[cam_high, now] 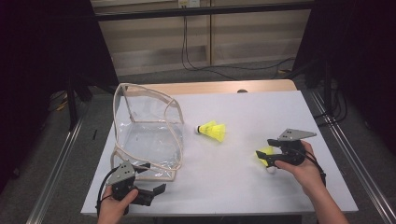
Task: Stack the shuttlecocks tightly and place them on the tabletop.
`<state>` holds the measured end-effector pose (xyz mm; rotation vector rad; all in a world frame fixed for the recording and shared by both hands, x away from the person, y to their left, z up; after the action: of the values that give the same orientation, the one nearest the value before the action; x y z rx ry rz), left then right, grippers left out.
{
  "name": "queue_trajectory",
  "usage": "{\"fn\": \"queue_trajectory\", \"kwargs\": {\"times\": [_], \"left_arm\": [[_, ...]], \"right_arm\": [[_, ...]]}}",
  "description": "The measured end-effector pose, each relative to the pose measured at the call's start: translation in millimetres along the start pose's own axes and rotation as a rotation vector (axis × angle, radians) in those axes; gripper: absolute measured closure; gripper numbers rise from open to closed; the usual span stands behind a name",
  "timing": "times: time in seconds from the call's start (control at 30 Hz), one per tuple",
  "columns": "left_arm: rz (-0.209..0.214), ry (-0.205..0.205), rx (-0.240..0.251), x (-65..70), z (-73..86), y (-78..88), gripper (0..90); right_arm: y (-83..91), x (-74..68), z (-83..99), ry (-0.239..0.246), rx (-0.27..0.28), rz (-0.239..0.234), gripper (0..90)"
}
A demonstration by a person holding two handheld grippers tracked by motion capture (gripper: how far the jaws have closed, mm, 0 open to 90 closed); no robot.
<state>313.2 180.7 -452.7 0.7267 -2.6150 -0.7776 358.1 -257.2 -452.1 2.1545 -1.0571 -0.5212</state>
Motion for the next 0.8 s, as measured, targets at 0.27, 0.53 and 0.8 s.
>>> {"fn": "queue_trajectory", "kwargs": {"times": [0.27, 0.53, 0.8], "left_arm": [[-0.002, 0.01, 0.01, 0.7, 0.9, -0.2, 2.9], [0.001, 0.011, 0.012, 1.0, 0.3, -1.6, 2.8], [0.0, 0.013, 0.013, 1.0, 0.6, -1.7, 2.8]], "right_arm": [[1.3, -2.1, 3.1, 0.035, -0.01, -0.016, 47.8], [2.6, -3.5, 4.6, 0.068, -0.018, -0.03, 61.6], [3.2, -5.1, 4.0, 0.069, -0.031, -0.062, 86.1]]}}
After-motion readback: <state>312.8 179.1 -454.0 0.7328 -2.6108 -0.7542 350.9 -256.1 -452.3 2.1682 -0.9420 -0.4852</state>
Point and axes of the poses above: each handheld gripper's, and its own axes: y roughly backward along the jaws, z roughly out of its underside, x roughly to its right, the point moved 5 cm from there along -y, roughly forward along the jaws, and after that the axes turned 9 degrees about -x, right-handed, at the moved point
